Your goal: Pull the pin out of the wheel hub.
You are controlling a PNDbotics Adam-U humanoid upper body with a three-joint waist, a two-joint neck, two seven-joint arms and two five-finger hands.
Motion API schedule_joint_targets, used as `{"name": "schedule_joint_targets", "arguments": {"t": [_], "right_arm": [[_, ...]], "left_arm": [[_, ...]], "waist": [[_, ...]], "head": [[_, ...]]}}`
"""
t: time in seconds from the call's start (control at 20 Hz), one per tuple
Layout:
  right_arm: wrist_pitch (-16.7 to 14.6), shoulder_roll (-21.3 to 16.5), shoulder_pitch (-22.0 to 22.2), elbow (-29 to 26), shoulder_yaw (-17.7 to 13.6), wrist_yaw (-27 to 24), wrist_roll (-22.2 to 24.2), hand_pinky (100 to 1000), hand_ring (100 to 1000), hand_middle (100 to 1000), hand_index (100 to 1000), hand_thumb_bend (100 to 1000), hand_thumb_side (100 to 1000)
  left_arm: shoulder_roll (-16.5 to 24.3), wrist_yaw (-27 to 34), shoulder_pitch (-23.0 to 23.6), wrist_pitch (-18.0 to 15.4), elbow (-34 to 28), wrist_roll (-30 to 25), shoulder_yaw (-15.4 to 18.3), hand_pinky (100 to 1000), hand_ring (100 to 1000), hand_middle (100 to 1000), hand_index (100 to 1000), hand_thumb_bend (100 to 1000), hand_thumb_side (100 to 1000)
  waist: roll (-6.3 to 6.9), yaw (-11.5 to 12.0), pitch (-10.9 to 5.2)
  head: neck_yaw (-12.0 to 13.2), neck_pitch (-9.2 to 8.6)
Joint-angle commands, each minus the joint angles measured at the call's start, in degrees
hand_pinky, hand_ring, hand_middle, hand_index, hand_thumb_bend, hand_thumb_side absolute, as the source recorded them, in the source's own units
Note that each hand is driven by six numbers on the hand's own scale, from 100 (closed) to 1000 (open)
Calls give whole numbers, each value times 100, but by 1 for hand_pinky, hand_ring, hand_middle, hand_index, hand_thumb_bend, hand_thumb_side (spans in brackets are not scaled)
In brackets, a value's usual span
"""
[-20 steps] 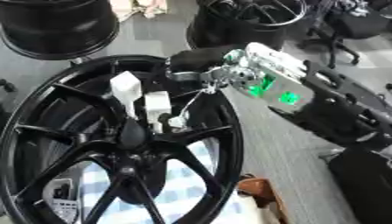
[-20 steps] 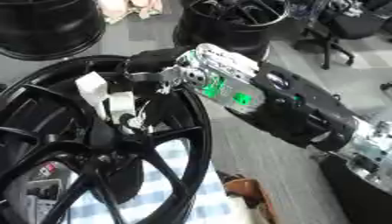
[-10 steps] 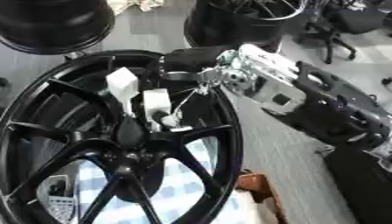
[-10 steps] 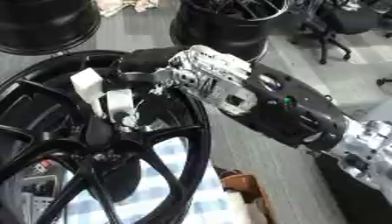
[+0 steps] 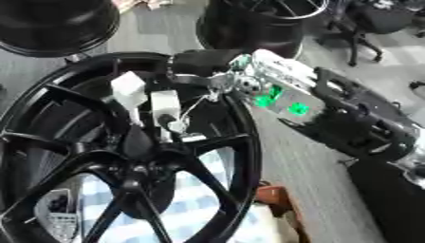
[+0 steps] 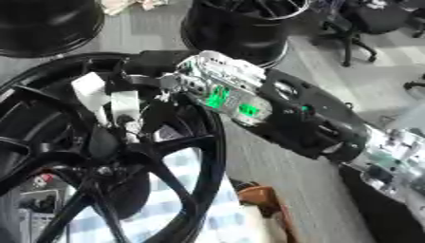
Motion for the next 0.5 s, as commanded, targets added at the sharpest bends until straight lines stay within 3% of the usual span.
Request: {"name": "schedule_joint_targets", "arguments": {"t": [0.05,0.5], "right_arm": [[55,-76,-56,-37,-43,104,37,855,761,743,855,204,398],[206,-49,-37,-37,-40,-32,73,844,589,677,824,154,394]], "left_arm": [[18,-50,-56,-13,-82,-36,-28,788,620,589,807,100,714],[-3,-127,-48,-2,-82,-35,-52,787,620,589,804,100,721]], "waist": [[43,-1,-51],[49,-6,-19]], "head": [[-45,30],[-104,30]]}}
